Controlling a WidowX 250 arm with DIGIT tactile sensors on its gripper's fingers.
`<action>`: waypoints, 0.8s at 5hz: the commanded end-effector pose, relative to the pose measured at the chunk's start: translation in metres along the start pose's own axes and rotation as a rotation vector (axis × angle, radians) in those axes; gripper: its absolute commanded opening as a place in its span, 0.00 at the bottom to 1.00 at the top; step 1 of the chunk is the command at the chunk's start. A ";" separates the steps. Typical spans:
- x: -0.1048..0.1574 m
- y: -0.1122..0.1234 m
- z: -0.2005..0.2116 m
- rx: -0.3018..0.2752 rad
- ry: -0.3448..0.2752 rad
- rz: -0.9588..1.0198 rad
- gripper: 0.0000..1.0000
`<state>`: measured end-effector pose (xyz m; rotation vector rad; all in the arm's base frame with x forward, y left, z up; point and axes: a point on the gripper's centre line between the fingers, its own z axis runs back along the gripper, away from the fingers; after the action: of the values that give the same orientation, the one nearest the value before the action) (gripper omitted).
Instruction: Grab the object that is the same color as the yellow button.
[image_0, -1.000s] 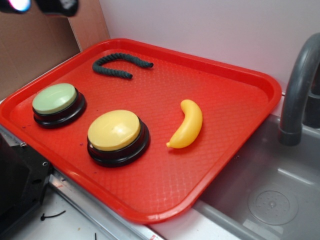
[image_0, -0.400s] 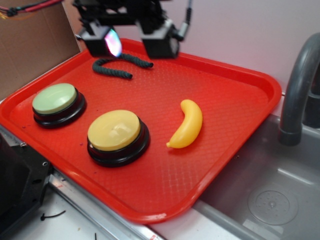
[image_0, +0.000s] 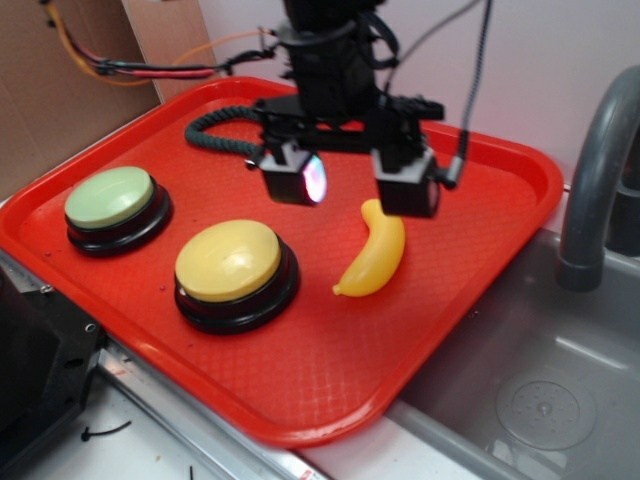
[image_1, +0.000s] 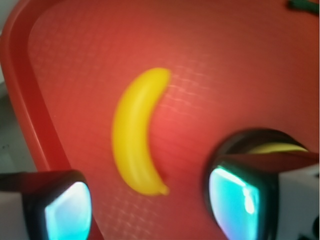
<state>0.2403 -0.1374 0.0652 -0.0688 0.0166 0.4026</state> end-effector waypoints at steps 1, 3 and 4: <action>0.020 -0.016 -0.024 0.001 -0.011 -0.012 1.00; 0.017 -0.008 -0.044 0.026 -0.021 0.017 0.00; 0.014 -0.002 -0.038 0.009 0.008 0.024 0.00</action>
<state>0.2527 -0.1378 0.0196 -0.0441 0.0413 0.4194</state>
